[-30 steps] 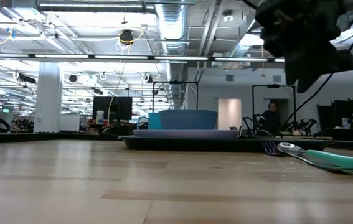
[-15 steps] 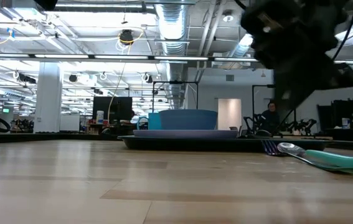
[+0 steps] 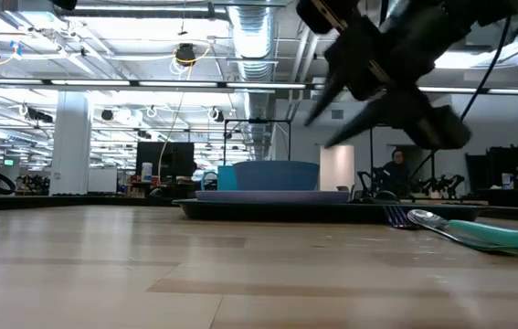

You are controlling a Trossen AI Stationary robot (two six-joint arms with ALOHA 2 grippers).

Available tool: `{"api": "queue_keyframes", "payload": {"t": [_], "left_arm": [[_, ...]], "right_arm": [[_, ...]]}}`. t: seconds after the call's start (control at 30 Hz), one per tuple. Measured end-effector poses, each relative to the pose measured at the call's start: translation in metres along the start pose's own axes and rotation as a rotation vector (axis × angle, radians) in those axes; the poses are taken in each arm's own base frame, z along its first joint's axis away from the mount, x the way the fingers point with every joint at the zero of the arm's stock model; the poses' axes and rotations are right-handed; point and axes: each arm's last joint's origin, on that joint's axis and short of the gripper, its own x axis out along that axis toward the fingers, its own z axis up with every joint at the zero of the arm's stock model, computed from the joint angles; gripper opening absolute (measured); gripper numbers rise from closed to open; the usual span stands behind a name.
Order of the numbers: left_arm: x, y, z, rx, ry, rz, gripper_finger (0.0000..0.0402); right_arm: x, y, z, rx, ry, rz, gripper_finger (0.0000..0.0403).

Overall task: Set up tray
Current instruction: Put the iridescent fork on the black napkin

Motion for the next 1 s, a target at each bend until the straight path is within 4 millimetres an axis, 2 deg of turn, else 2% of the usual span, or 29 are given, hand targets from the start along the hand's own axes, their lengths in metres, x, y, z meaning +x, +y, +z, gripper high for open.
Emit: {"api": "queue_keyframes", "payload": {"t": [0.17,0.3,0.5,0.7,0.83,1.0], "left_arm": [[-0.002,-0.001,-0.001,-0.013,0.002,-0.033,0.0148],[-0.002,-0.001,-0.001,-0.041,0.004,-0.034,0.0148],[-0.002,0.0,-0.001,-0.005,0.001,-0.028,0.0148],[-0.002,0.0,-0.001,-0.03,0.001,-0.017,0.0148],[-0.002,0.0,-0.001,-0.079,0.001,-0.017,0.0148],[-0.002,0.0,-0.001,-0.048,0.001,-0.017,0.0148]], "right_arm": [[0.011,0.002,-0.016,-0.113,-0.181,0.082,0.0107],[0.018,0.005,-0.014,-0.179,-0.2,0.118,0.0107],[0.013,0.011,-0.017,-0.33,-0.197,0.151,0.0107],[0.009,0.01,-0.01,-0.308,-0.098,0.127,0.0107],[0.01,0.002,-0.006,-0.215,-0.006,0.051,0.0108],[0.009,0.0,-0.01,-0.093,0.012,0.035,0.0108]]}}
